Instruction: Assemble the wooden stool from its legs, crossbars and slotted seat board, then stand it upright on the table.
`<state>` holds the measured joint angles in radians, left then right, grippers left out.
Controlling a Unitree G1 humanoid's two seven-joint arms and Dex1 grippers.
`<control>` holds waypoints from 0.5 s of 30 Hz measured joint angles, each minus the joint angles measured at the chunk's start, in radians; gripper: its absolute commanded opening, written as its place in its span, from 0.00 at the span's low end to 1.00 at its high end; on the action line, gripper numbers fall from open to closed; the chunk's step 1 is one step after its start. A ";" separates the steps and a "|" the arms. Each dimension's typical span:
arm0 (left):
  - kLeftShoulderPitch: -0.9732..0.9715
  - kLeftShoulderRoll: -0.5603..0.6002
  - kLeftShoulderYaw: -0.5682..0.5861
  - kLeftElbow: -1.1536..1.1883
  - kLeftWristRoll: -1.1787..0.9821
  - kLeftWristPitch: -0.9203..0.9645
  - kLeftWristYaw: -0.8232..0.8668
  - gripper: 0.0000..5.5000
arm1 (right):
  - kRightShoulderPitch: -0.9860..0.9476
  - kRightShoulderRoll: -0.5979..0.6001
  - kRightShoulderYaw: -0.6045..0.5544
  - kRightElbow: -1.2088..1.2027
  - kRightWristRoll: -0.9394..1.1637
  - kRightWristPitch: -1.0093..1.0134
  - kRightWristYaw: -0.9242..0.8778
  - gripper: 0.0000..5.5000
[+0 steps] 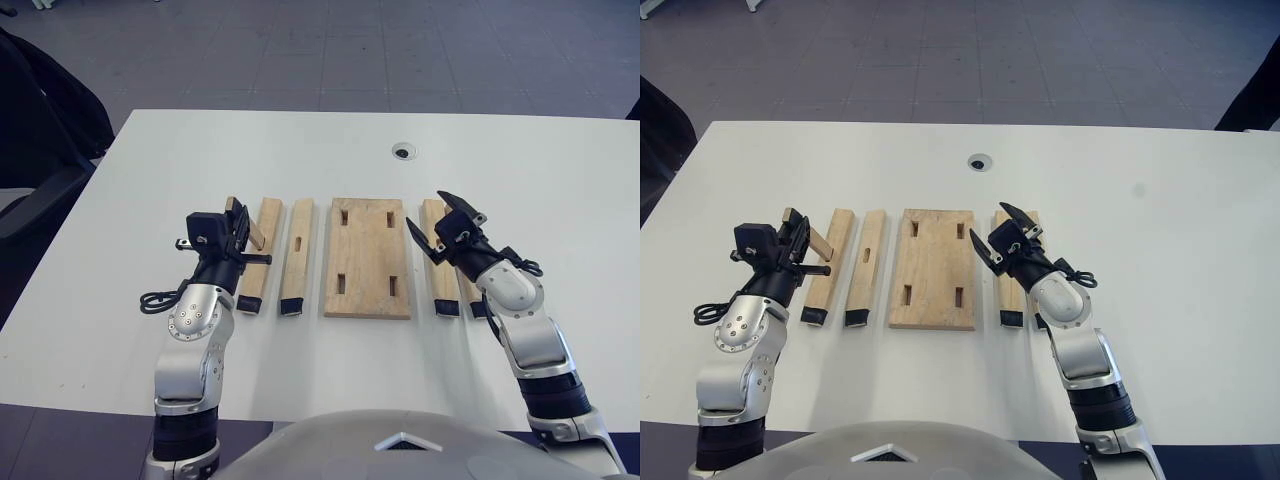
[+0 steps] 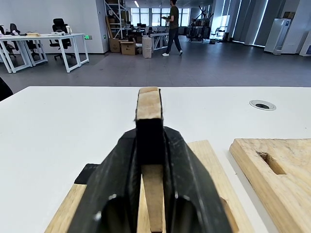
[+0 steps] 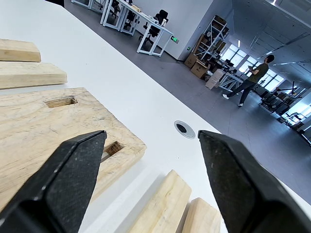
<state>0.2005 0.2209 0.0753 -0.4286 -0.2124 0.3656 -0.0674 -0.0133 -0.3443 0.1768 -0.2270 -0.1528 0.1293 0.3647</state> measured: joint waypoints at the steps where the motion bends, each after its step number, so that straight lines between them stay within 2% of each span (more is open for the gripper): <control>1: -0.008 0.005 0.005 0.007 -0.001 0.002 -0.007 0.08 | 0.000 0.000 0.000 0.000 0.000 0.000 0.000 0.63; 15: -0.079 0.012 0.060 0.022 -0.077 0.112 -0.014 0.08 | -0.004 0.000 0.000 0.000 0.000 0.000 0.000 0.63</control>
<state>0.1219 0.2331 0.1351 -0.4066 -0.2895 0.4773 -0.0813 -0.0171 -0.3440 0.1766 -0.2268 -0.1528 0.1298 0.3646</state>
